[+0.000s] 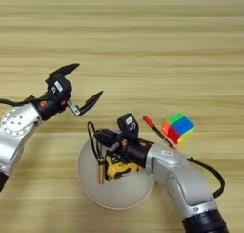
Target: Move the objects on the table
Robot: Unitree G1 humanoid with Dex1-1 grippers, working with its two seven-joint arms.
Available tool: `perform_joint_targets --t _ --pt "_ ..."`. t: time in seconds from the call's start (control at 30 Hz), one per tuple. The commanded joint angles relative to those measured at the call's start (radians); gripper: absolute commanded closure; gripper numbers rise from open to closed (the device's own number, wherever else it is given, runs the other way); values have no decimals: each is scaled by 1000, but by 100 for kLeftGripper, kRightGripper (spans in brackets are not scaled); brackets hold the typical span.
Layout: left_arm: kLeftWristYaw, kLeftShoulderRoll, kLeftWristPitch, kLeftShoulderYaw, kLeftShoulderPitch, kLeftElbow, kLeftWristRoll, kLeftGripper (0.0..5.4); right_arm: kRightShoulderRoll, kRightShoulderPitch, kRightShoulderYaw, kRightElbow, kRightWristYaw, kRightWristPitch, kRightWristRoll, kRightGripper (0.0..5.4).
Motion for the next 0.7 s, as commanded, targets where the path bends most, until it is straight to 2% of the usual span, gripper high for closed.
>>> perform_joint_targets --t 0.03,0.5,0.7 --pt "2 6 -14 6 -17 11 11 0 8 -14 -13 12 -1 -14 -12 421" --pt "2 8 -18 6 -22 20 13 0 28 -32 -43 33 -11 -32 -25 273" --pt "4 7 -20 6 -22 23 13 0 31 -44 -65 45 -17 -73 -47 213"
